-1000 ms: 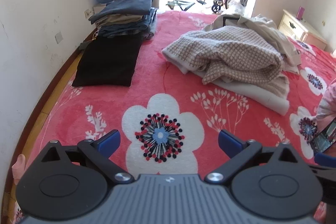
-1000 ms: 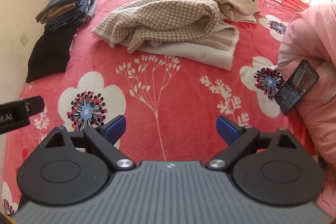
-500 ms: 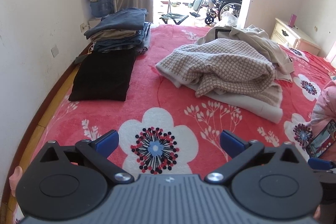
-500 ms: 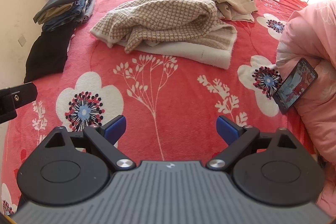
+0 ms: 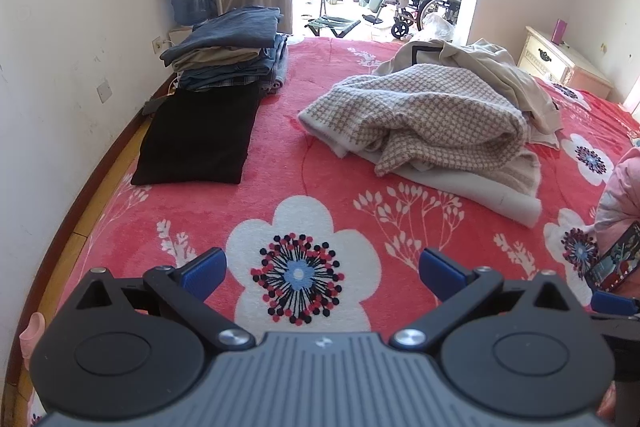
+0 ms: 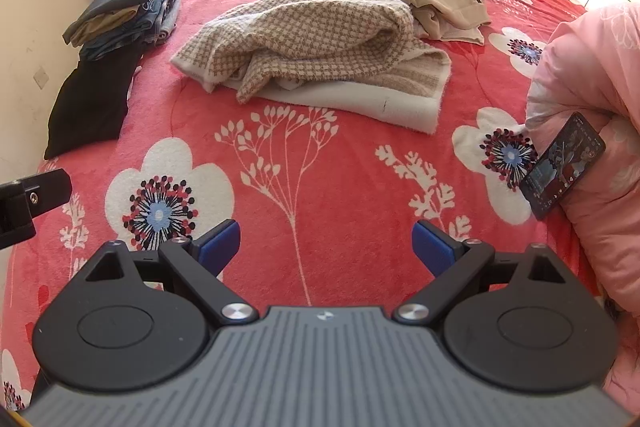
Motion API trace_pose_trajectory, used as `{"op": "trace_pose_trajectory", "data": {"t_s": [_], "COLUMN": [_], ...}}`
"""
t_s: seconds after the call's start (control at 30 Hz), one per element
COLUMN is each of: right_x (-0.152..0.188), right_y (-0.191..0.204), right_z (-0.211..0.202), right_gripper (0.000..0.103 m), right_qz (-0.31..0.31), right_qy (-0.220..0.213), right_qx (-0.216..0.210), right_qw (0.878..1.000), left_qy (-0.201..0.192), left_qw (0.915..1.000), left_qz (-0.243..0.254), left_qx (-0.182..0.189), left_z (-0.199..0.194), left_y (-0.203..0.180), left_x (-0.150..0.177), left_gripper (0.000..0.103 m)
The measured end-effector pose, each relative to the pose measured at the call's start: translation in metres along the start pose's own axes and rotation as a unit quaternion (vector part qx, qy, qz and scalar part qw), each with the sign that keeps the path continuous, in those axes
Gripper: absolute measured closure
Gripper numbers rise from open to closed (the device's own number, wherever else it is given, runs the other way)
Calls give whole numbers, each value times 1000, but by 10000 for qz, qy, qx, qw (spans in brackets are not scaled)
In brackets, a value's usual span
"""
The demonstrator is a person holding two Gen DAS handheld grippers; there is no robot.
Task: Fold clothes
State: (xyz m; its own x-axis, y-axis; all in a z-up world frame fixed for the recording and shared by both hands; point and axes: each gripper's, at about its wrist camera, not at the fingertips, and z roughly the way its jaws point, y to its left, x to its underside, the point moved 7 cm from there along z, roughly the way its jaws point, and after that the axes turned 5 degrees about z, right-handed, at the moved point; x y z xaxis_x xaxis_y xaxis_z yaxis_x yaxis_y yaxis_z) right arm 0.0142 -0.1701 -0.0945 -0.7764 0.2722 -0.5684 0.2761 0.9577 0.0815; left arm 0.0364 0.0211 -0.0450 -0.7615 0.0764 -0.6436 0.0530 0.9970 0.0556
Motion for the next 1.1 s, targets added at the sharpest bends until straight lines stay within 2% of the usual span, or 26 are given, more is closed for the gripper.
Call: {"op": "trace_pose_trajectory", "data": {"t_s": [1.1], "right_x": [3], "right_y": [6], "right_z": [4], "right_gripper": [10], "right_qz": [-16], "right_qy": [58], "right_qx": [20], "right_qw": [10000], "left_qy": [95], "left_qw": [9999], "left_qz": [90], "left_qx": [-98], "left_z": [6], "left_y": [3], "left_x": [7], "left_gripper": [0]}}
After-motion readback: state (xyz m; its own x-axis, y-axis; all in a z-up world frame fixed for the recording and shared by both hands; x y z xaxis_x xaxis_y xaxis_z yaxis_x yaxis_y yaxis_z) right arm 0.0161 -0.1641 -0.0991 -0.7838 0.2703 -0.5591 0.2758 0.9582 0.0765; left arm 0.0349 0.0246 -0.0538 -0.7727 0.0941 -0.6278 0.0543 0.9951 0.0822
